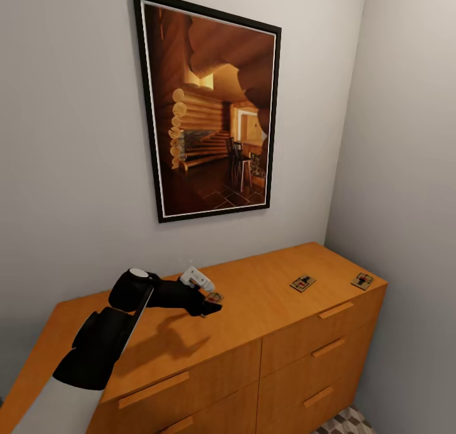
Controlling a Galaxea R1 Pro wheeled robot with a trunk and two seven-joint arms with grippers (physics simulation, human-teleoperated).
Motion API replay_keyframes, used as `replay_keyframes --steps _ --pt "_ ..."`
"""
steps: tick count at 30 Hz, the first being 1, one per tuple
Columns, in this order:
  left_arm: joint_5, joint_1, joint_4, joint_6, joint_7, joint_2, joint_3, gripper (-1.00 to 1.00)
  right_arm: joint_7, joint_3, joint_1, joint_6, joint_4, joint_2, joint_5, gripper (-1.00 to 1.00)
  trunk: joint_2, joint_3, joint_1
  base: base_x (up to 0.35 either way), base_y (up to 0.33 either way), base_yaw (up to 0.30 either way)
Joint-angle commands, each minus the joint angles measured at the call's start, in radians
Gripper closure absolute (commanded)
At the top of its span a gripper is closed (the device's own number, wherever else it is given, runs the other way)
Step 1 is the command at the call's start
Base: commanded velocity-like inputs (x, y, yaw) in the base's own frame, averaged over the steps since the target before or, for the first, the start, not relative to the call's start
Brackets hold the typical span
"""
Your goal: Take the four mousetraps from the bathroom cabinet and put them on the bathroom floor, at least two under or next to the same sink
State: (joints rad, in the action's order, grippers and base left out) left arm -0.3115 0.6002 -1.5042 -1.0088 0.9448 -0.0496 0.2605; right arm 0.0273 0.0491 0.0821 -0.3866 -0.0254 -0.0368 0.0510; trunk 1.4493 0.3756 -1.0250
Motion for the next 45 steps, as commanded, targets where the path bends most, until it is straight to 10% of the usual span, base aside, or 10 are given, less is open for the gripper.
replay_keyframes --steps 1,45 --pt "-0.010 0.001 -0.001 -0.004 0.010 -0.003 0.001 -1.00 0.003 0.004 0.001 -0.003 0.001 0.000 0.003 1.00 0.001 0.001 0.000 0.000 0.000 0.000" --pt "-0.013 0.001 -0.004 -0.001 0.078 -0.016 -0.024 -1.00 0.003 0.004 0.001 -0.003 0.001 0.000 0.004 1.00 0.001 0.001 0.000 0.000 0.000 0.000"
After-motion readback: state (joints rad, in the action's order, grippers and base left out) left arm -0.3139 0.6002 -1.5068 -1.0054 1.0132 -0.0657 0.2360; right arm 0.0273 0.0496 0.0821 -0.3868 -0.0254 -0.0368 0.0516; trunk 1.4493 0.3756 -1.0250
